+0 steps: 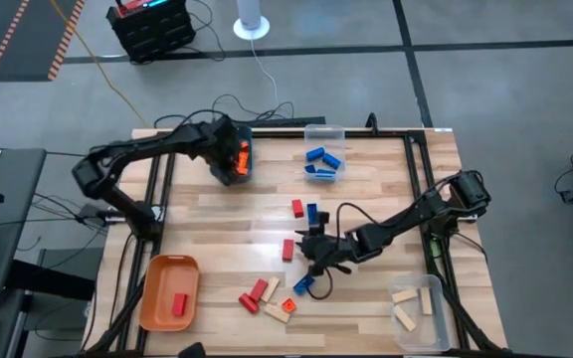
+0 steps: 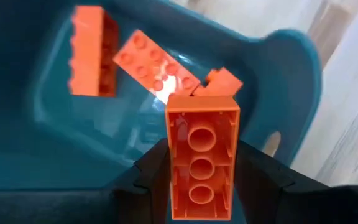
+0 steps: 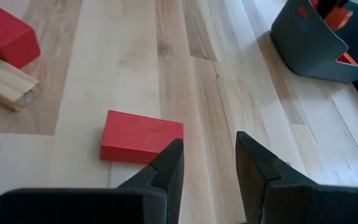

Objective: Sort blocks
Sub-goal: Put the orange game piece into the blue bin, then put the red block into the orange bin

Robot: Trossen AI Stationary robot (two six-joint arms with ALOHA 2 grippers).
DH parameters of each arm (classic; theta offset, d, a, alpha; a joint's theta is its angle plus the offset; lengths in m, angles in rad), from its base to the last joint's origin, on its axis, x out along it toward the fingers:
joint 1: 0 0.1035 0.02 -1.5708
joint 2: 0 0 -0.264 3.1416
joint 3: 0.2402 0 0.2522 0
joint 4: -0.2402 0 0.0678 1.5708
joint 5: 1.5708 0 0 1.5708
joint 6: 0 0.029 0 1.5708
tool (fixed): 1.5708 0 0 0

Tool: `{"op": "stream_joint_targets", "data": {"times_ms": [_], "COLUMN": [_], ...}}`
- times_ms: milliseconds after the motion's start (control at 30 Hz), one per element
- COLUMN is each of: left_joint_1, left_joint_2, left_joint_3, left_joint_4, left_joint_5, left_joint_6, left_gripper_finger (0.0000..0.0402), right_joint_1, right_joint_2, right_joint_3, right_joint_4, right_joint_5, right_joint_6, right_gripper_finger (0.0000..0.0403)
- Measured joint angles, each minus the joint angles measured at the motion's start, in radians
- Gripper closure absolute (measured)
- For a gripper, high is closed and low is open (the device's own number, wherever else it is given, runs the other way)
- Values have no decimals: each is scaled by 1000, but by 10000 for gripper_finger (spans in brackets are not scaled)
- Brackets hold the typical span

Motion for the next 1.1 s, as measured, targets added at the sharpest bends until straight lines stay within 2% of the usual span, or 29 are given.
{"op": "stream_joint_targets", "data": {"times_ms": [500,833,1100], "left_joint_1": [-4,-4,-4], "left_joint_2": [36,36,36], "left_joint_3": [0,0,0], "left_joint_4": [4,4,2], "left_joint_5": [21,20,20], "left_joint_6": [4,-15,-16], "left_gripper_finger": [263,218,213], "right_joint_1": [-5,-3,-2], "right_joint_2": [0,0,0], "right_joint_3": [0,0,0], "right_joint_4": [-20,-20,-20], "right_joint_5": [0,0,-1], "right_joint_6": [0,0,1], "right_gripper_finger": [280,280,280]}}
